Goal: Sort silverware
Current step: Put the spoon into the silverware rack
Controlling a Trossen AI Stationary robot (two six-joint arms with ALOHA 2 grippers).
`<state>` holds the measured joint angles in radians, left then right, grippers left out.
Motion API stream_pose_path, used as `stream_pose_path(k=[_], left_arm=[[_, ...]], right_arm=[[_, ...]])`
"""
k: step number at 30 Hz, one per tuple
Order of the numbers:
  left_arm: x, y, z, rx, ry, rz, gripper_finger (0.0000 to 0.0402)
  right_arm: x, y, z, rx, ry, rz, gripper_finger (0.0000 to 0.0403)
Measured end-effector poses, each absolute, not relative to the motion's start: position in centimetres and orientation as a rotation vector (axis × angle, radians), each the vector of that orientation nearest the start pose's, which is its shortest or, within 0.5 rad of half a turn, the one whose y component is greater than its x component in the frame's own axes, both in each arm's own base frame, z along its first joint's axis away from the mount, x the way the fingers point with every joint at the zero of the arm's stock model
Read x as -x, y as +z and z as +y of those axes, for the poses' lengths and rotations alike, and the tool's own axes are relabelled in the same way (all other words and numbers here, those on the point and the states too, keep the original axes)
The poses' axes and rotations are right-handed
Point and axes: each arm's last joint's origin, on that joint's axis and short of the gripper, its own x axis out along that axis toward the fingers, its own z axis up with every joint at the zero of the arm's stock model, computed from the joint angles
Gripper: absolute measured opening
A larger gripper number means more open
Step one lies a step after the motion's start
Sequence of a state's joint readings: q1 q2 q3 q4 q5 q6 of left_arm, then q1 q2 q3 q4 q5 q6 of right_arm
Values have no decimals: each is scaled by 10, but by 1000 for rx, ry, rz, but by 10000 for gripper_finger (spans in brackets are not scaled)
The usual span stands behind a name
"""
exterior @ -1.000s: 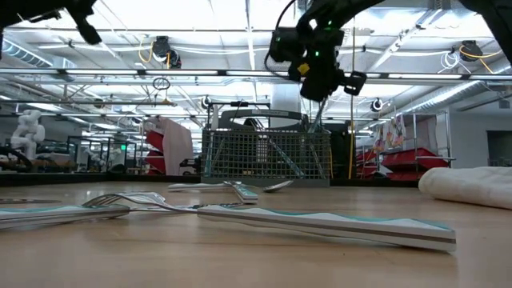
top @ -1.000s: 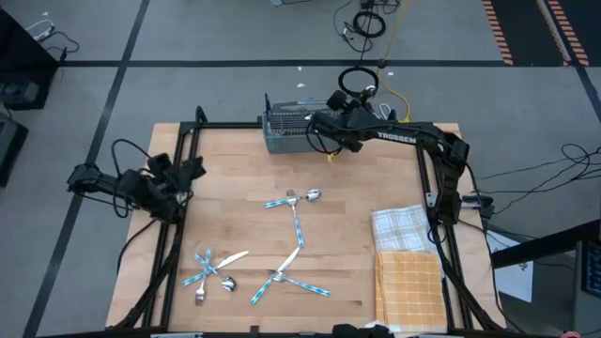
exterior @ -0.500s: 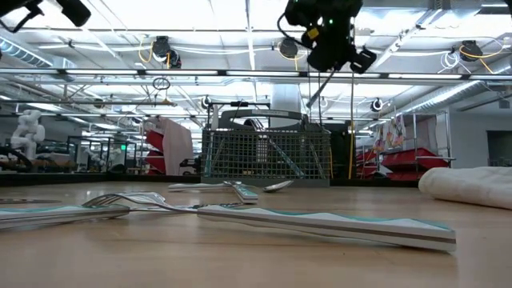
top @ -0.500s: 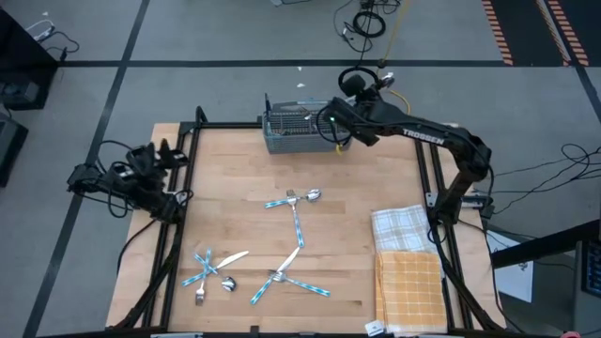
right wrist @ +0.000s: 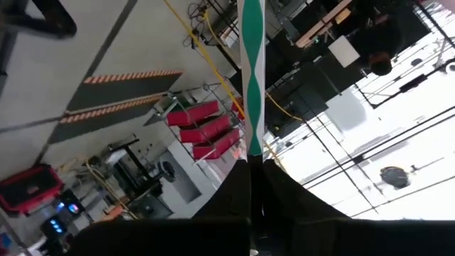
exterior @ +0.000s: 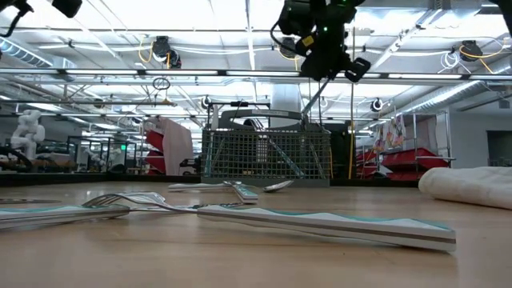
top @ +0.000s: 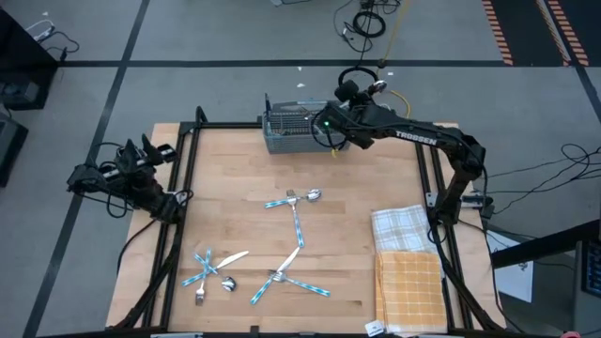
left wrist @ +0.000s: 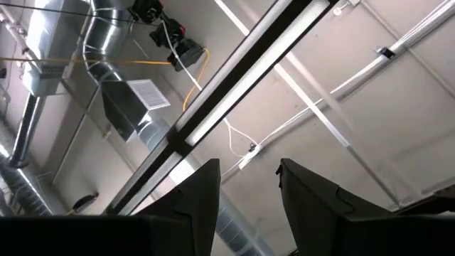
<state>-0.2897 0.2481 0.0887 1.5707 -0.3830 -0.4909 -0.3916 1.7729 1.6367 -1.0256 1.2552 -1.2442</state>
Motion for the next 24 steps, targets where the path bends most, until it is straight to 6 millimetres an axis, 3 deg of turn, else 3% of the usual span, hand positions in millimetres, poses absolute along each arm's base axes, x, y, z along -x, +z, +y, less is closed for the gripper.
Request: stream_pose_path(k=[15, 24], left_arm=[[-32, 282, 1, 916, -305, -1350, 152], [-32, 282, 2, 935, -282, -1352, 152]], right_arm=[[-294, 306, -150, 1026, -694, 1937, 0], [-302, 306, -155, 970, -755, 1835, 0]])
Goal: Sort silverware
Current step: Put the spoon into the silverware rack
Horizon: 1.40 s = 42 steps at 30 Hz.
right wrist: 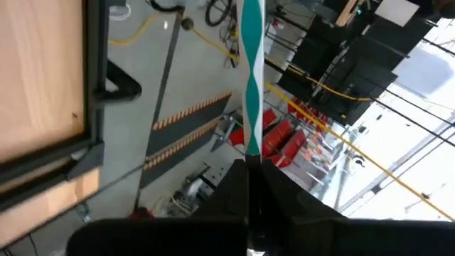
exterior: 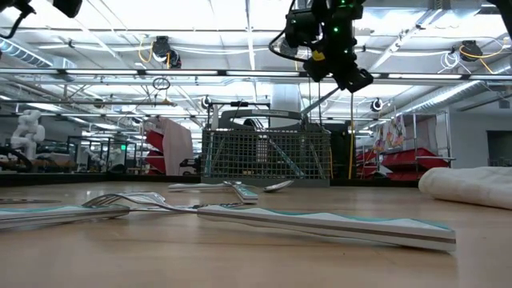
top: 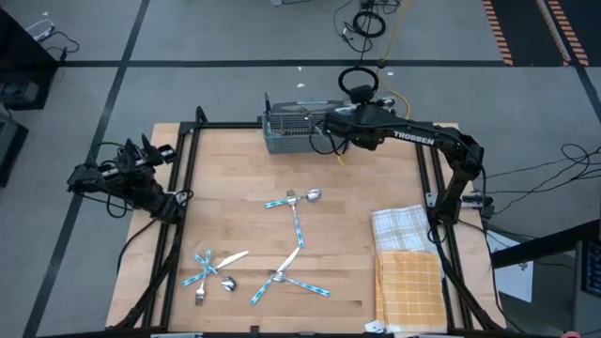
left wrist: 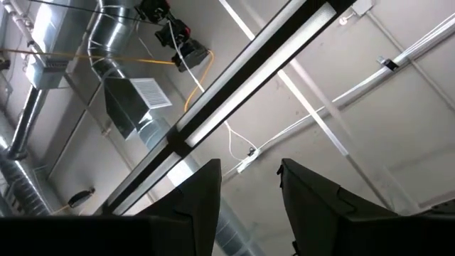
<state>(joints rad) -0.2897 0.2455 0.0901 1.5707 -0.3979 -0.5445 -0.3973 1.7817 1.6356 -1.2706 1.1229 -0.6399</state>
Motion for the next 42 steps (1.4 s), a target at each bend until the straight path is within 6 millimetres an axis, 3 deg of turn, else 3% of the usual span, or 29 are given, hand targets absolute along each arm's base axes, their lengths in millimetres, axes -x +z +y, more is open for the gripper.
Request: stream_pose_path(k=[11, 19, 27, 36, 42], left_arm=[[-29, 289, 3, 929, -288, -1377, 152], [-23, 289, 4, 893, -297, -1409, 152], [-9, 289, 8, 869, -322, -1484, 152], [-4, 289, 8, 864, -337, -1507, 152], [-4, 289, 8, 864, -338, -1507, 152]], right_arm=[[-293, 292, -173, 909, -711, 1882, 0], [-293, 282, -180, 1062, -590, 1990, 0], [-306, 285, -177, 1257, -452, 2030, 0], [-309, 285, -168, 1336, -352, 2065, 0], [-318, 269, -167, 1361, -250, 2095, 0]])
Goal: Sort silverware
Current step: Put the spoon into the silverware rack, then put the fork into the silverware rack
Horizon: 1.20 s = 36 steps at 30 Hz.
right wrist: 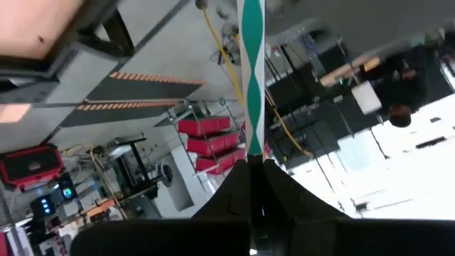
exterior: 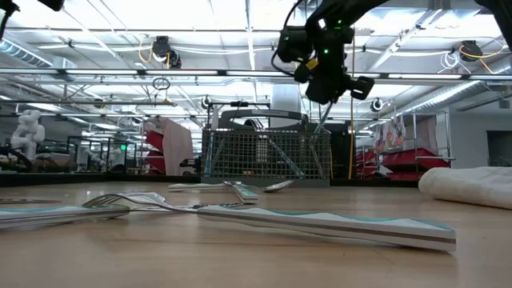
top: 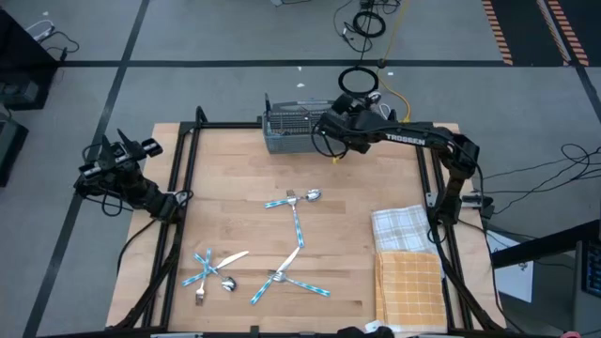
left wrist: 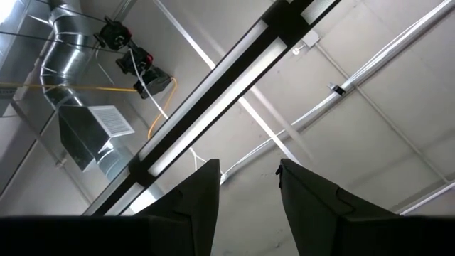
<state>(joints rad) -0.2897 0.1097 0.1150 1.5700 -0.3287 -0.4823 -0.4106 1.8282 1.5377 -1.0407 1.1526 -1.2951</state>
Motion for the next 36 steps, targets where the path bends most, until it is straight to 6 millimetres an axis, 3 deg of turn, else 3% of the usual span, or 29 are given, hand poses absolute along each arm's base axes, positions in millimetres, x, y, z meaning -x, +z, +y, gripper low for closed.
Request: stream_pose_path(k=[10, 21, 25, 31, 36], left_arm=[[-4, 289, 8, 869, -346, -1507, 152], [-4, 289, 8, 870, -347, -1507, 152], [-4, 289, 8, 870, -347, -1507, 152], [-4, 289, 9, 876, -341, -1506, 152], [-5, 289, 9, 880, -334, -1507, 152]], right_arm=[[-328, 246, -172, 1335, -219, 2104, 7], [-326, 245, -166, 1289, -262, 2096, 113], [-325, 246, -166, 1277, -328, 2098, 135], [-325, 249, -167, 1280, -372, 2100, 135], [-325, 249, -166, 1334, -259, 2136, 125]])
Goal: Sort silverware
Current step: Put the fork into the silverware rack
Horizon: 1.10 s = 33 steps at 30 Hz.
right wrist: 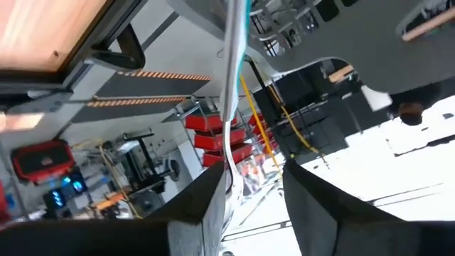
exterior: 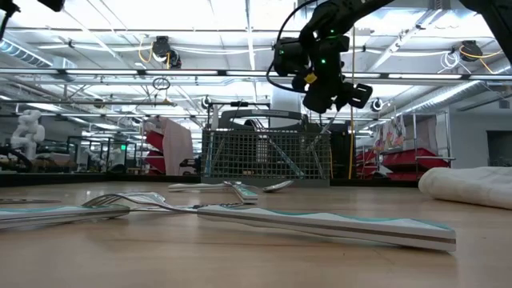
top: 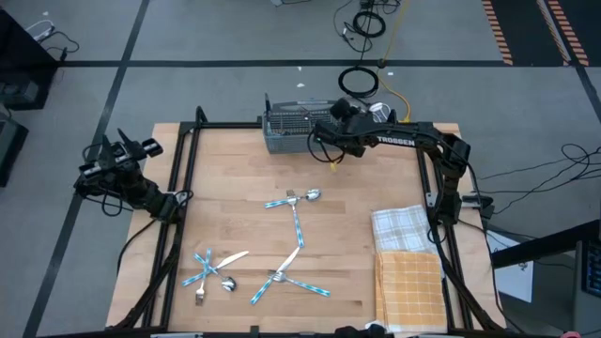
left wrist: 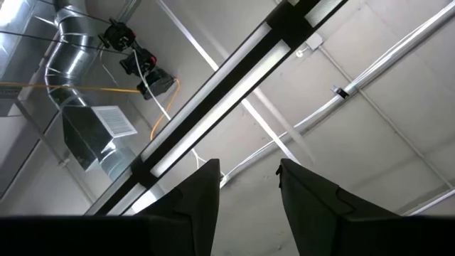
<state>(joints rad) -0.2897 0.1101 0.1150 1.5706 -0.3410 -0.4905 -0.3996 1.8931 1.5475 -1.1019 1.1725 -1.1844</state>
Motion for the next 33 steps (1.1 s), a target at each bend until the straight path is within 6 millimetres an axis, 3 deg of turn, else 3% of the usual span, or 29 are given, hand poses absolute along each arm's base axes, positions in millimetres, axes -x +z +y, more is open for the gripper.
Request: stream_pose_path(k=[5, 15, 23, 33], left_arm=[[-5, 289, 9, 875, -328, -1507, 152], [-6, 289, 8, 876, -327, -1487, 152], [-9, 289, 7, 865, -318, -1460, 152], [-9, 289, 7, 858, -337, -1458, 152]], right_arm=[[-324, 249, -166, 1340, -239, 2149, 124], [-324, 252, -166, 1439, -235, 2234, 160], [-329, 252, -156, 1494, -192, 2230, 140], [-330, 264, -150, 1486, -343, 2162, 130]])
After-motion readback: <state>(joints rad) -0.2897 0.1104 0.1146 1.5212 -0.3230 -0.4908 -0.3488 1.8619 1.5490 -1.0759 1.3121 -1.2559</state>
